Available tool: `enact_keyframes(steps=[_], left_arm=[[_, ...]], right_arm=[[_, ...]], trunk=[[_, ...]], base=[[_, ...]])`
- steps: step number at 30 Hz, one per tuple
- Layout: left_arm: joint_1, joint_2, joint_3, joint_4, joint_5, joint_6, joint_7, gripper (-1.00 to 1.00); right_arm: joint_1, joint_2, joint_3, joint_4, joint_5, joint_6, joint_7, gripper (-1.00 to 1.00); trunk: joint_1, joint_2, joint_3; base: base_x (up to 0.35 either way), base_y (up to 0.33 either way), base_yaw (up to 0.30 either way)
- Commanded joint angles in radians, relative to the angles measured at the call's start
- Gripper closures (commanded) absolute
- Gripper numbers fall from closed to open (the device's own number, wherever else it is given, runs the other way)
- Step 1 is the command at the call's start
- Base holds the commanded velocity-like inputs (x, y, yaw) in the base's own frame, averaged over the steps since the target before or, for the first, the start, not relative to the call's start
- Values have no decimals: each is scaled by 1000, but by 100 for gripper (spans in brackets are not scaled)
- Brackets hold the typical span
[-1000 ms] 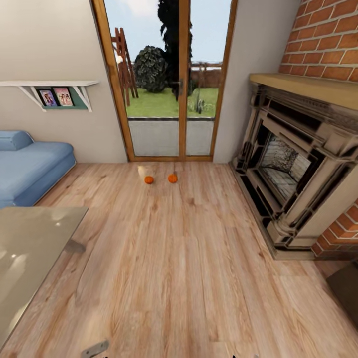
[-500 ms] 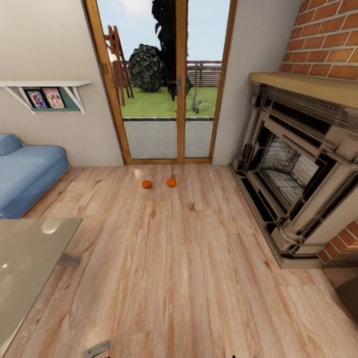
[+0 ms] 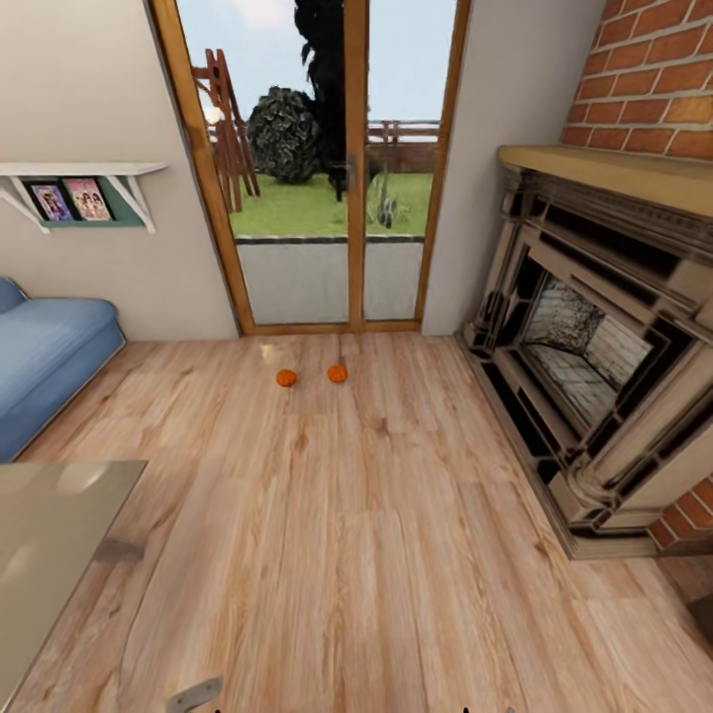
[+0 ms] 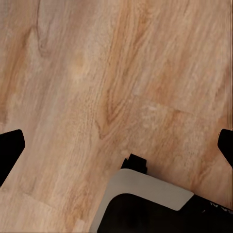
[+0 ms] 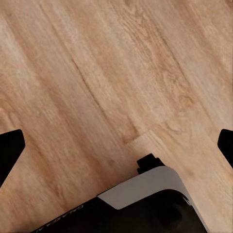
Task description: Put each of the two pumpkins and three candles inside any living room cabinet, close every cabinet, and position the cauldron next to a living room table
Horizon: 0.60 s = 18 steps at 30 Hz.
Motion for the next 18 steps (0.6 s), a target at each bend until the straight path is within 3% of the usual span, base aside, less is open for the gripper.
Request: enact_keyframes(steps=[1,18], left_arm=[[0,0,-9,-1,10,-4,5,-100],[0,-8,-10,6,7,-4,5,-100]], right_arm=[[0,0,8,-1,-4,-2,-7,-100],[0,1,8,-1,-4,-1,-7,-100]], trunk=[[1,-1,-1],[1,-1,-2]], base=[[324,0,-52],[326,0,-4]])
